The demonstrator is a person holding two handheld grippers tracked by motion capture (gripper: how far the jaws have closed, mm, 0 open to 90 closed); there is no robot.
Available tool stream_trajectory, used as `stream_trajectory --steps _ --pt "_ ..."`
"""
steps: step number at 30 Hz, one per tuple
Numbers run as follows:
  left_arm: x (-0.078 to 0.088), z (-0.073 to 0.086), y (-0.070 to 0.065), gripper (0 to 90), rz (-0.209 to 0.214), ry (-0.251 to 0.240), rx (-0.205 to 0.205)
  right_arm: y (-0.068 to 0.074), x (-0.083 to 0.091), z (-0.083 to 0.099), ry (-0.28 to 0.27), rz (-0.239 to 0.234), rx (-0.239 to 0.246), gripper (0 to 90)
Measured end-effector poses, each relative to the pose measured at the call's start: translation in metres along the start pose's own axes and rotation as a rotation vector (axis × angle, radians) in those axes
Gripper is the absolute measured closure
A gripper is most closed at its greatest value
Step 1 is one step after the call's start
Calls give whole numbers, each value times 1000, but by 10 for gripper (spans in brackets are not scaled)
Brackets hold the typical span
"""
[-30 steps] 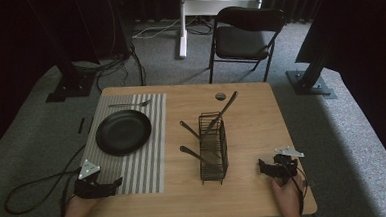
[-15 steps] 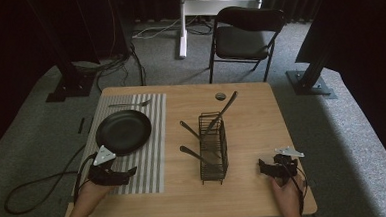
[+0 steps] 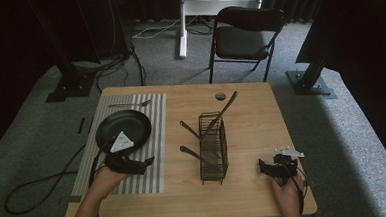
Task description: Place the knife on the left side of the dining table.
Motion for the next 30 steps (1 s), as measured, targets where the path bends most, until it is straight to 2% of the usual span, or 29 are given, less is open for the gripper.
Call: stream_trajectory --steps 3,5,10,11,18,19,20,22,23,30 --pt "-1 -4 -2 46 7 -4 -5 0 0 0 0 0 0 117" --pt "-7 -21 -9 46 32 -11 -29 0 0 0 0 0 0 117" --pt "-10 -33 -14 56 47 -20 -53 0 0 0 0 0 0 117" --pt "-12 -43 -18 56 59 -34 -64 0 0 0 0 0 0 118" --pt "-19 -70 -22 57 88 -64 -74 0 0 0 -1 0 0 118" --pt "-19 -70 -22 57 88 -64 -74 0 0 0 -1 0 0 118" --pt "-20 -75 -26 57 115 -71 -85 0 0 0 -1 0 0 118" --pt "-21 -77 -27 56 111 -70 -90 0 0 0 -1 0 1 118" --pt "-24 -84 -32 56 132 -67 -99 0 0 0 -1 0 1 118" --pt "-37 -102 -35 57 145 -66 -85 0 0 0 -2 1 1 119"
Point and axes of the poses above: each handheld gripper's, and its own axes: x roughly backward along the jaws, z roughly out of its underside, y roughly to its left, the point moved 10 cm from there along -x, roughly forward along the jaws, and after that the axes turned 6 degrees about -y, right-handed, at the moved point
